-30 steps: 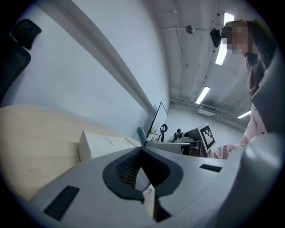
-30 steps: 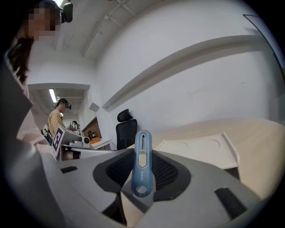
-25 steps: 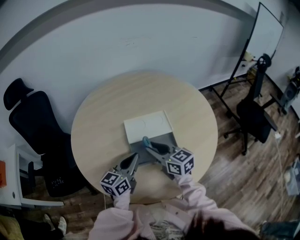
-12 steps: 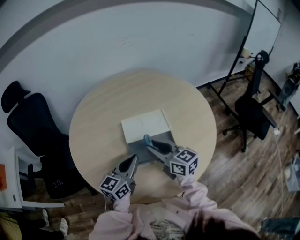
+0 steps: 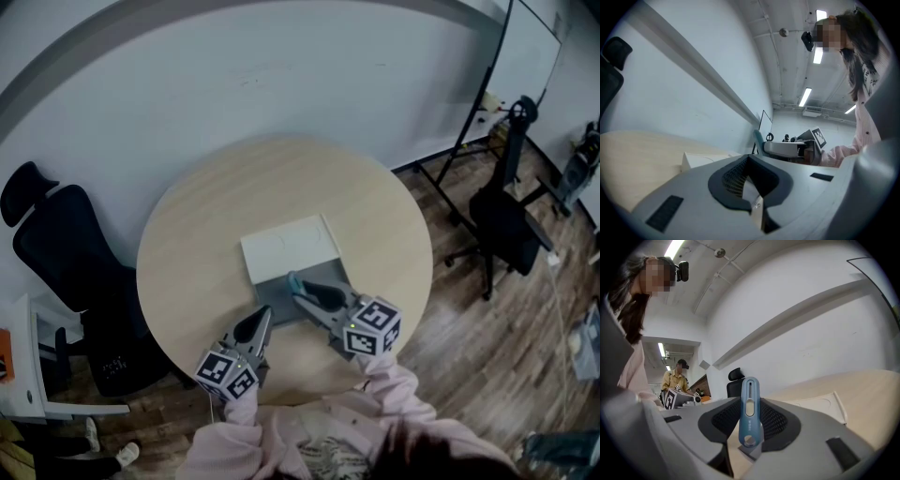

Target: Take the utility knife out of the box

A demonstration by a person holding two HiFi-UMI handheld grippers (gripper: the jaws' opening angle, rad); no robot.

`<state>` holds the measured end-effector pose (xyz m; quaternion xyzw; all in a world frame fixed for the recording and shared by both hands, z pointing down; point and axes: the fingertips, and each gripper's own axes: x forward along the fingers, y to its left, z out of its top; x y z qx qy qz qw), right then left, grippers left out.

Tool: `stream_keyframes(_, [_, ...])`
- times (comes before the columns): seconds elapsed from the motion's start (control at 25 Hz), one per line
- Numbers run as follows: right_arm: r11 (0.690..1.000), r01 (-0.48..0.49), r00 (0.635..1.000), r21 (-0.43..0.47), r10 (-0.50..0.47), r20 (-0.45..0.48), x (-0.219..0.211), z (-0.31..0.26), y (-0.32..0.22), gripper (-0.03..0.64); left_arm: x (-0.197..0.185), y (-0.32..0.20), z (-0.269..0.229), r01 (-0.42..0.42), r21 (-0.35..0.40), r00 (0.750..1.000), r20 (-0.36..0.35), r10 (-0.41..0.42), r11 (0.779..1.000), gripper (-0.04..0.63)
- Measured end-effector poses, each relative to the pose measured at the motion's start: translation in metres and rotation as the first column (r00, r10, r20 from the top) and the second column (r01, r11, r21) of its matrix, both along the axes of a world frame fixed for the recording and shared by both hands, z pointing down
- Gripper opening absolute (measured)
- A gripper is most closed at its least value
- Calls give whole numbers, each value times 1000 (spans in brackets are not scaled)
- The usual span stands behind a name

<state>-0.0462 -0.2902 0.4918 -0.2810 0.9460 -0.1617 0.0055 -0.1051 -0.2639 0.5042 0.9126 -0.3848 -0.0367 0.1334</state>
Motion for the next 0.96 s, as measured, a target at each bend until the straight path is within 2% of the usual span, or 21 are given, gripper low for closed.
stream_keyframes(0.96, [1000, 16, 1000, 0, -16, -17, 1, 7, 0, 127, 4, -3, 2, -26, 3, 1000, 9, 26, 1000, 0])
